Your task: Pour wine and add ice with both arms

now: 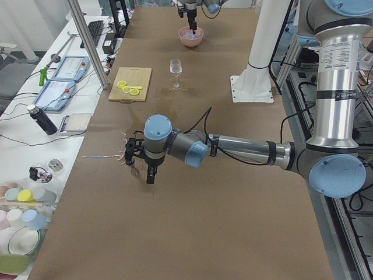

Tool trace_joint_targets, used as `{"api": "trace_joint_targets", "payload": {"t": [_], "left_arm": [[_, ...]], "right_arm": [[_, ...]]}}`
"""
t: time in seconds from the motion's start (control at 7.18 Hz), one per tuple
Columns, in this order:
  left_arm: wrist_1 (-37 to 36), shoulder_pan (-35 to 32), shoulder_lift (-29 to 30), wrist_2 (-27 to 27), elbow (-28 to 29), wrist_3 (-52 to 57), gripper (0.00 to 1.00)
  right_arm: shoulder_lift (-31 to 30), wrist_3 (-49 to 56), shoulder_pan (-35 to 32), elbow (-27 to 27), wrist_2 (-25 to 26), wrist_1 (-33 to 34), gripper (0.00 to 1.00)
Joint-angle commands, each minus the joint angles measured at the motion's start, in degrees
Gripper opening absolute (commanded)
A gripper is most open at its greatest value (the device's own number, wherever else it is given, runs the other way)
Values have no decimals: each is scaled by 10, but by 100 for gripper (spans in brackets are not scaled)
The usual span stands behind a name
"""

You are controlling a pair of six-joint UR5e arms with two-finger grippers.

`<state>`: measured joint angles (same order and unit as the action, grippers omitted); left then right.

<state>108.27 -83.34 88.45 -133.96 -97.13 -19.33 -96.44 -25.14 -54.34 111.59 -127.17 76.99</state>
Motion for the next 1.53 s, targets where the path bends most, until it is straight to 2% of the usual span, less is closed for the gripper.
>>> {"api": "trace_joint_targets", "payload": {"t": [0.0, 0.14, 0.28, 0.56, 0.7, 0.84, 0.97, 1.25, 1.39], "left_arm": [[-2, -1, 1, 1, 1, 0, 99], [-2, -2, 1, 1, 1, 0, 99], [-1, -2, 1, 1, 1, 0, 99], [-1, -6, 1, 1, 0, 1, 99], [-1, -9, 1, 1, 0, 1, 99], [-1, -9, 2, 1, 0, 1, 99], [-1, -9, 1, 1, 0, 2, 99], [-1, -11, 1, 1, 0, 2, 99], [-1, -11, 1, 1, 1, 2, 99]], "right_arm": [[1, 2, 13, -6, 6, 0, 87], [1, 8, 26, -7, 30, 0, 87], [1, 14, 27, -10, 34, 0, 80], [2, 20, 27, -16, 33, 1, 58], [2, 20, 27, -16, 32, 1, 37], [2, 24, 27, -16, 28, 1, 10], [1, 33, 27, -15, 27, 1, 0], [18, 45, 26, 5, 14, 10, 0], [68, 38, 25, 19, 10, 53, 0]]}}
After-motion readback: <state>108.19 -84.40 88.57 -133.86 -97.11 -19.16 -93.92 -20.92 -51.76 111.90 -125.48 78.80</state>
